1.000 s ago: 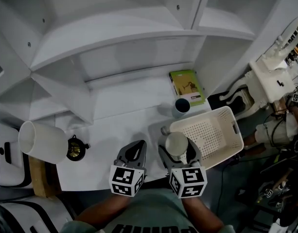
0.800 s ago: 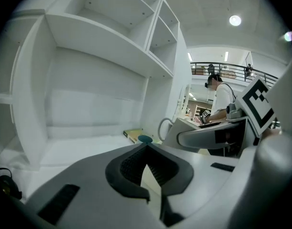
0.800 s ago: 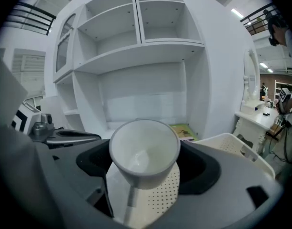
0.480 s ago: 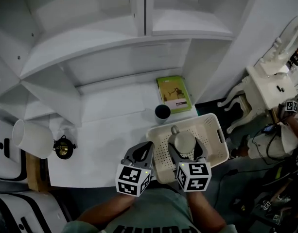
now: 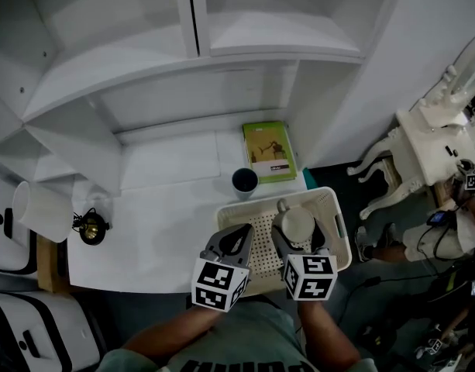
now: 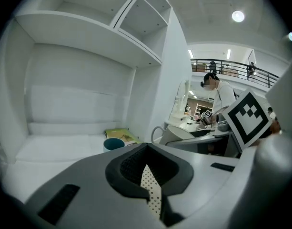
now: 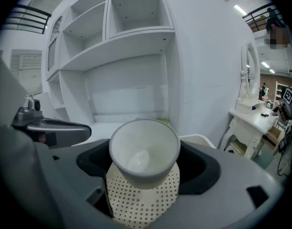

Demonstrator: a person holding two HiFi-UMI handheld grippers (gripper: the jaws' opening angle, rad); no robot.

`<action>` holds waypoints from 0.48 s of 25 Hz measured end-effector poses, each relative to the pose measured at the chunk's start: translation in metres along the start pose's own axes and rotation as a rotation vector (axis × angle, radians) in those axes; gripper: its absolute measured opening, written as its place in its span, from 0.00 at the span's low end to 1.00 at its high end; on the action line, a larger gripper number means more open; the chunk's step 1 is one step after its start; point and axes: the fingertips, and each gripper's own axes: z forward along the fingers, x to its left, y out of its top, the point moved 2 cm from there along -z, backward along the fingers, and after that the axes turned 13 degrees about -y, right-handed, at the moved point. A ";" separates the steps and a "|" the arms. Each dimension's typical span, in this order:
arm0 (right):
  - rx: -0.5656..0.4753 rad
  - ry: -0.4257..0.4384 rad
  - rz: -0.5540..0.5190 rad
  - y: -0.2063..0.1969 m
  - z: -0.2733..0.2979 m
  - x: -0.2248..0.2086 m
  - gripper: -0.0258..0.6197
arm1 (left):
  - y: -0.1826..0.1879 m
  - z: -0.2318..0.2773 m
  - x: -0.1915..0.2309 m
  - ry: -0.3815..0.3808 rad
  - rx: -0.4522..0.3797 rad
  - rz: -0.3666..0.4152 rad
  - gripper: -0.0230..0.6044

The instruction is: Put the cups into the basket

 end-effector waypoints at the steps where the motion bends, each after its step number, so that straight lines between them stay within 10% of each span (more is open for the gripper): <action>1: 0.002 -0.002 -0.002 -0.001 0.002 -0.004 0.64 | 0.001 0.004 -0.003 -0.001 0.001 0.003 0.05; 12: 0.073 -0.012 -0.025 -0.025 0.036 -0.035 0.64 | -0.020 0.047 -0.009 0.010 0.068 -0.012 0.05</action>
